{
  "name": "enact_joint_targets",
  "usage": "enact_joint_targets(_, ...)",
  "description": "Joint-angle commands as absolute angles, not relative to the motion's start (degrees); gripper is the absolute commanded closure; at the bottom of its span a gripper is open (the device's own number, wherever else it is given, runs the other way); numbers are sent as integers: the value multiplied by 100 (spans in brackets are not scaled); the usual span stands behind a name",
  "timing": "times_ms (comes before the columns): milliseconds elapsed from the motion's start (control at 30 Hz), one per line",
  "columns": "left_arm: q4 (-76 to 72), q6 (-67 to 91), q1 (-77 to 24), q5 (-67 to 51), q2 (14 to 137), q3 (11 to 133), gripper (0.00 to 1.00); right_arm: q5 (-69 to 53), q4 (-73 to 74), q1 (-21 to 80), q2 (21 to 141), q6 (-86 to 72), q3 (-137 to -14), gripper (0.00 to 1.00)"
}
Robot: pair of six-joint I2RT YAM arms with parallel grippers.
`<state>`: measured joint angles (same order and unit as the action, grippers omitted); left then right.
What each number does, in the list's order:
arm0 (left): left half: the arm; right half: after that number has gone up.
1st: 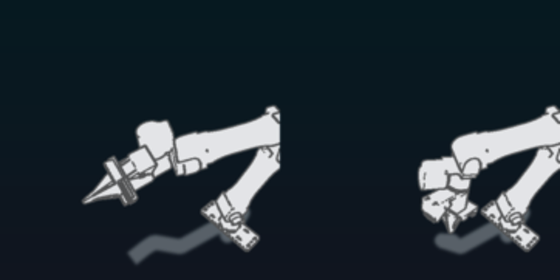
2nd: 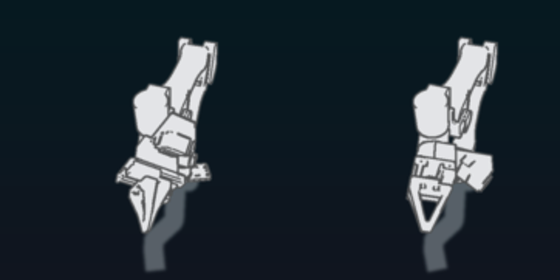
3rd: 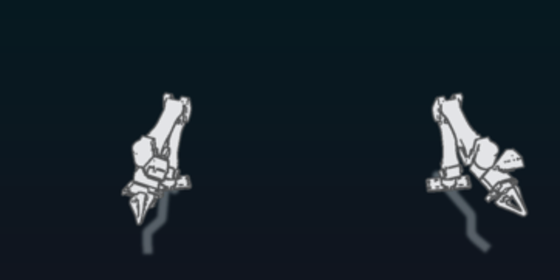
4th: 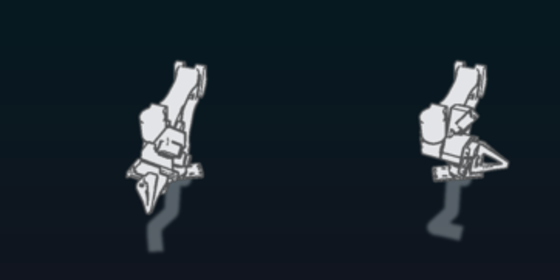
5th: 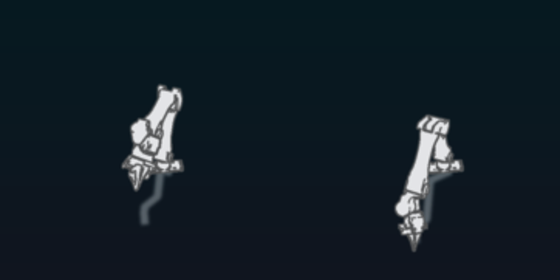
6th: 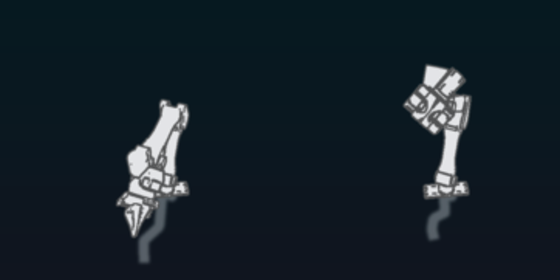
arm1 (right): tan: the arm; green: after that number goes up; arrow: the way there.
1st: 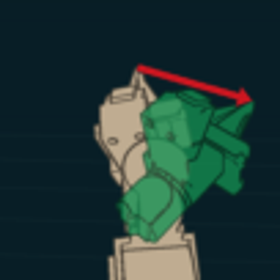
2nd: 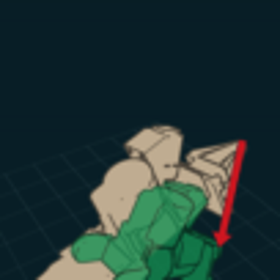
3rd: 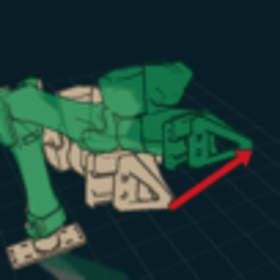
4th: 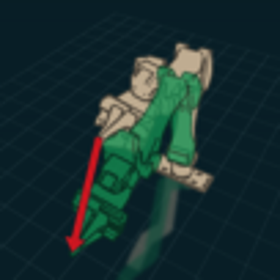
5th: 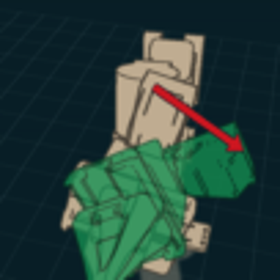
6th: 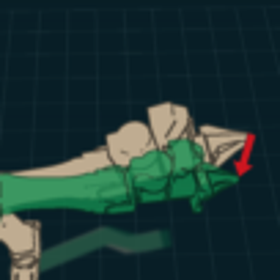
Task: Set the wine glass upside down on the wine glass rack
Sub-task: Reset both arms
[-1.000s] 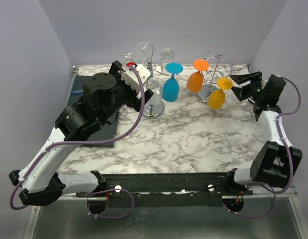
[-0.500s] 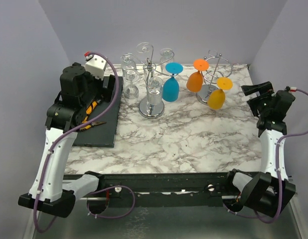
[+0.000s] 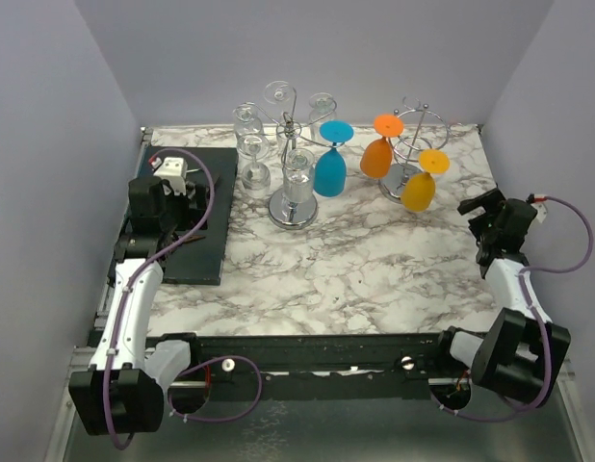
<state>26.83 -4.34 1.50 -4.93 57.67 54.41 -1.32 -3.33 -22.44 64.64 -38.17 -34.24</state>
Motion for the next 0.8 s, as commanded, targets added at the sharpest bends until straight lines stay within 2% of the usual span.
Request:
enact_joint_targets(0,1089,184,281,-949,5570,4498,1,-552,-1588,-2113,6820,-3367,-2898,0)
enact_joint_targets(233,-130,288,335,-989,5844,3425,1,-955,-3343,-2032,6739,-3021,-1845,0)
enact_joint_targets(433,-1162,98,457,-1417,5757,2577,1,-1094,-5236,-1864,6401,-2047,-1108,0)
enact_joint_targets(767,-3122,161,466,-938,6816,1869,1,-903,-6579,-1855,6741,-1491,-620,0)
